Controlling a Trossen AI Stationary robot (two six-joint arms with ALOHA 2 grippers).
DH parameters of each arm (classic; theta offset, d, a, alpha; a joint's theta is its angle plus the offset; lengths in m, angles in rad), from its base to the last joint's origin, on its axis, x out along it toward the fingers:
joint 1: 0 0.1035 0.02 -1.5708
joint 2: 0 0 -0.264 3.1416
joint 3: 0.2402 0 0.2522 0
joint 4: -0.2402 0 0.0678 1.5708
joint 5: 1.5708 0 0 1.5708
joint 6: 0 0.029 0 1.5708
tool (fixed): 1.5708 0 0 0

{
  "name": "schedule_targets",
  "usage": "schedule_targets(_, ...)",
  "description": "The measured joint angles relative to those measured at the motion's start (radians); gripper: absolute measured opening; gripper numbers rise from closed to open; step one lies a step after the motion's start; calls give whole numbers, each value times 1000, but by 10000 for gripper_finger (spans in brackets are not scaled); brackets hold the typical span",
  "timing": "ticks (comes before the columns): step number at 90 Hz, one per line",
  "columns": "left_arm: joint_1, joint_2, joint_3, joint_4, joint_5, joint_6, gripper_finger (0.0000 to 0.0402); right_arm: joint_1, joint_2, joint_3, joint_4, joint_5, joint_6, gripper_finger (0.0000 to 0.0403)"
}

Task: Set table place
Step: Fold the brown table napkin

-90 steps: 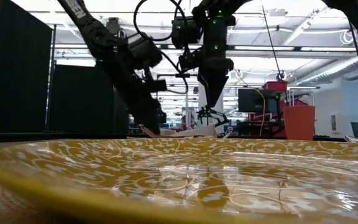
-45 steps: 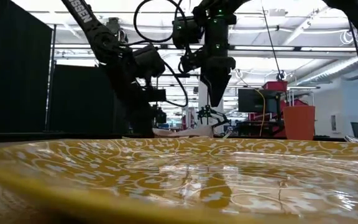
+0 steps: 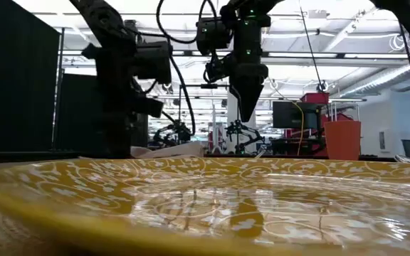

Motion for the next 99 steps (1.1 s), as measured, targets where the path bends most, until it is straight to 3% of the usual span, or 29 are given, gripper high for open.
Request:
schedule_targets(11, -49, -106, 1, 2, 0, -31, 130, 12, -2, 0, -4, 0, -12, 130)
schedule_targets(38, -121, -431, -17, -67, -167, -169, 130, 52, -71, 0, 55, -5, -23, 130)
schedule_targets(51, -141, -607, -102, -86, -258, -274, 130, 79, -73, 0, 268, -195, -20, 130)
schedule_targets(57, -149, -688, -147, -94, -313, -319, 130, 99, -57, 0, 336, -233, -35, 130)
schedule_targets(71, -148, -840, -239, -89, -353, -385, 130, 147, 4, 0, 464, -236, -63, 130)
schedule_targets(83, -149, -900, -275, -86, -359, -395, 130, 178, 72, 0, 505, -222, -113, 130)
schedule_targets(99, -149, -904, -275, -80, -367, -371, 130, 205, 158, 0, 553, -91, -178, 130)
